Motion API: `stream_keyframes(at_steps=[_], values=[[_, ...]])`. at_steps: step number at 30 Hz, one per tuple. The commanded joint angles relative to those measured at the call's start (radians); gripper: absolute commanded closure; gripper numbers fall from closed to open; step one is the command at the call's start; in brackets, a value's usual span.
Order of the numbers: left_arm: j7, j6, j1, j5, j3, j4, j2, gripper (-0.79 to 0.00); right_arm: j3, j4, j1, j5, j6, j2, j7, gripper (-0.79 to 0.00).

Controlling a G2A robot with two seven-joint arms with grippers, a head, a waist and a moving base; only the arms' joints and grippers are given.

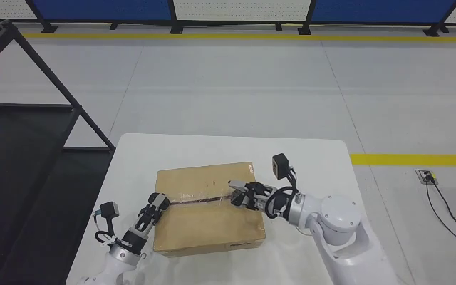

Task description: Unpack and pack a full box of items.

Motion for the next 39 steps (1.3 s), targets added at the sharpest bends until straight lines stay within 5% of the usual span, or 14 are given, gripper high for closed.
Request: stream_keyframes(at_steps=[1,5,8,39], values=[[0.001,0.002,0.0,-0.001,0.001,0.0,0.001,0.0,0.004,-0.001,0.001,0.001,-0.004,0.002,-0.004,-0.391],[0.0,0.003,-0.001,0.0,0.003,0.0,0.002,0.0,0.011,0.002,0.007,-0.003,-0.003,0.008,-0.004,-0.449],[0.001,0.004,-0.002,-0.001,0.004,0.0,0.003,0.0,0.014,0.004,0.012,-0.021,0.004,0.014,0.001,-0.785],[0.009,0.028,-0.022,0.03,0.021,0.019,0.013,0.0,-0.023,0.043,0.063,-0.072,-0.135,0.045,0.035,-0.785]])
